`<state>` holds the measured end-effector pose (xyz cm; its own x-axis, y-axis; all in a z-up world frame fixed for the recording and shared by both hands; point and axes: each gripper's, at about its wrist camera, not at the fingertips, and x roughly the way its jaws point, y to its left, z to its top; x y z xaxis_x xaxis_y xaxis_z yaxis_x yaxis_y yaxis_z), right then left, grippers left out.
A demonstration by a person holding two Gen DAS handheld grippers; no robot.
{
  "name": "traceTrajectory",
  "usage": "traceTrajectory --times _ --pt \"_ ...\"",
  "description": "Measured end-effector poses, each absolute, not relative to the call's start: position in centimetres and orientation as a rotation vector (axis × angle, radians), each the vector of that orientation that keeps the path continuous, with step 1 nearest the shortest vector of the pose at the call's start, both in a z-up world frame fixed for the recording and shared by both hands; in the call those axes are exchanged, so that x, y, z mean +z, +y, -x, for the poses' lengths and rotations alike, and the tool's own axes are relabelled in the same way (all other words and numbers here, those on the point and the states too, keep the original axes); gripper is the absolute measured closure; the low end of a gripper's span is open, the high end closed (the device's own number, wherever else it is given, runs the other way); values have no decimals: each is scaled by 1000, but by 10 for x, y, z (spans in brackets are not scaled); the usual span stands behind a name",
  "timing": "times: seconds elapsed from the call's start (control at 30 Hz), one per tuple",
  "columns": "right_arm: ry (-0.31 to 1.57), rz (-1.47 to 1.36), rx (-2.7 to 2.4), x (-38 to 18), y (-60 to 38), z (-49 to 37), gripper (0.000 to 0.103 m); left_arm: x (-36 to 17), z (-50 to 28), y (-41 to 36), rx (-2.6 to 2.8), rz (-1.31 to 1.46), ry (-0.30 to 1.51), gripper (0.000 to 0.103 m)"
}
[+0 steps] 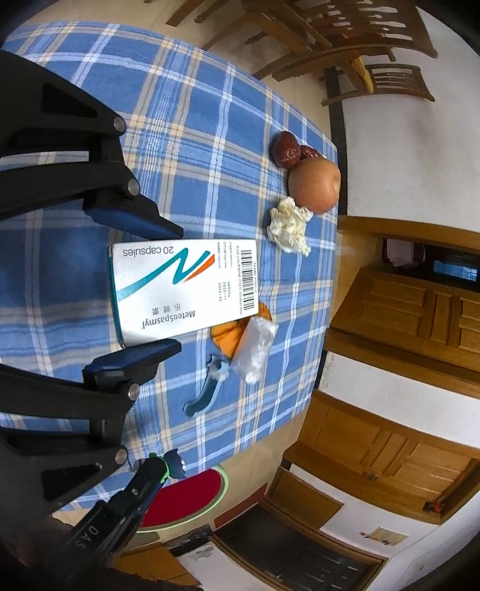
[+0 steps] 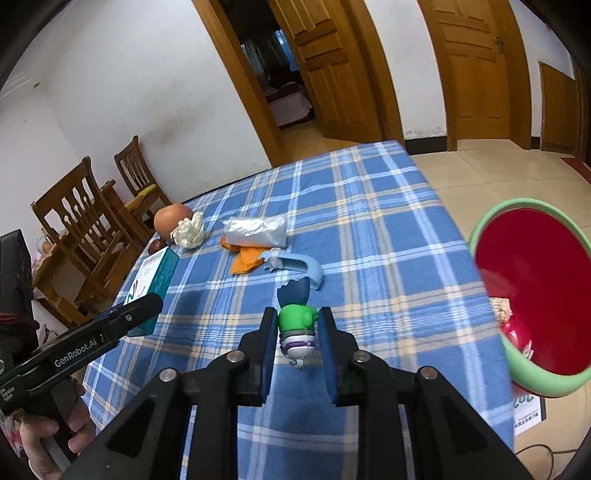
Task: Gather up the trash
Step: 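Carry the medicine box and toy figure over the red bin and release both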
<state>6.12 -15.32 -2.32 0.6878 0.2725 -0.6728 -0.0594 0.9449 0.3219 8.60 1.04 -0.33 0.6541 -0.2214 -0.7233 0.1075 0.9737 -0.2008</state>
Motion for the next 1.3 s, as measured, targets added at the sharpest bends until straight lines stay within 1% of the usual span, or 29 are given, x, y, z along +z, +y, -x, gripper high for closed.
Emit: traceTrajectory --times 0.37,0.73,1.3 --pt "752 -306 120 -12 -187 -42 78 8 -82 -20 -255 129 830 48" --pt "729 -312 -6 -7 -234 -30 78 15 -87 -71 -387 107 847 48" --pt "729 -351 -190 -21 -310 -13 78 11 -98 -162 -514 3 874 48"
